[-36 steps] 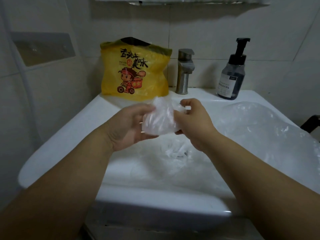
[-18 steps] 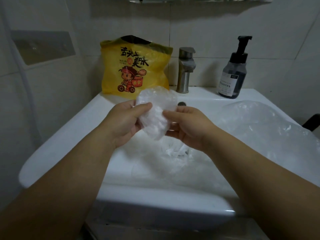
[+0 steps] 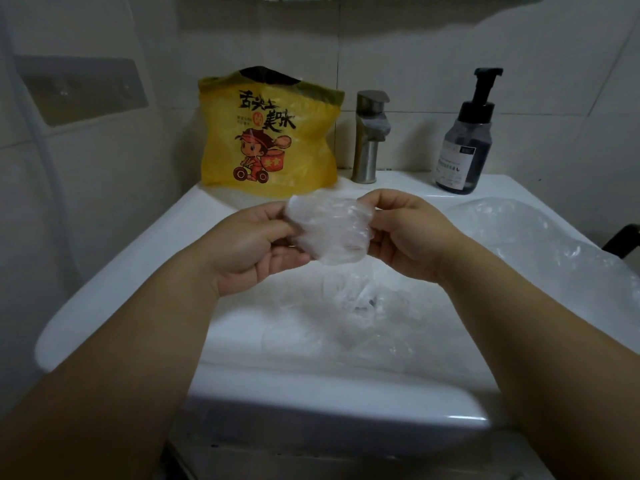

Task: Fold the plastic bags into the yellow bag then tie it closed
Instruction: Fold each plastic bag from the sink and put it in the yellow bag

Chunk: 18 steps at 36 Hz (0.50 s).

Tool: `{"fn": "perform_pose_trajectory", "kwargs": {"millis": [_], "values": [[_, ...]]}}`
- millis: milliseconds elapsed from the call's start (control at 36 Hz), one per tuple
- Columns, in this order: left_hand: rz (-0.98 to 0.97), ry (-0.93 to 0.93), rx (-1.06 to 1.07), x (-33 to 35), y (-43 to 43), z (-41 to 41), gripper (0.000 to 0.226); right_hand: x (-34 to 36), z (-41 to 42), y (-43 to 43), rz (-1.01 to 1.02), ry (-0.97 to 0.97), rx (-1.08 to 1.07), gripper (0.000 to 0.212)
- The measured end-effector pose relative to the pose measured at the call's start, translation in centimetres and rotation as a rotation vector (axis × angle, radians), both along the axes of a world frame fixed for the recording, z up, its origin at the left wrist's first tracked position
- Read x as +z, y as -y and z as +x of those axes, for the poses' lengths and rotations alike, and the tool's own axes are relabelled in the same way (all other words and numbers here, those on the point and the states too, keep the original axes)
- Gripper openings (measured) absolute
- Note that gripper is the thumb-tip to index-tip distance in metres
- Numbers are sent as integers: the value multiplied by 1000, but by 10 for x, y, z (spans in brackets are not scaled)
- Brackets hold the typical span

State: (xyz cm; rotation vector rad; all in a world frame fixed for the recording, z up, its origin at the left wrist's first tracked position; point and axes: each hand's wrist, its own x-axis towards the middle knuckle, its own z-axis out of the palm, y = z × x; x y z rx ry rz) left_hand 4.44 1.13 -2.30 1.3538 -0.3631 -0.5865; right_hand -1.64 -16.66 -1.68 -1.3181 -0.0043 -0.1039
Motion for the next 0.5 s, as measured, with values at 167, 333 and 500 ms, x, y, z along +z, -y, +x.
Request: {"fn": "perform_pose_trajectory", "kwargs": {"millis": [167,333,500], "values": [[-19,43,33,0,1,0,26,3,-1,-3,-17,-12,22,32],[-66,120,119,0,4,-1,30,7,-7,-3,62,-117,172,23],[-123,52,123,3,3,-3,31,2,-4,-6,-7,-224,105,31]]}}
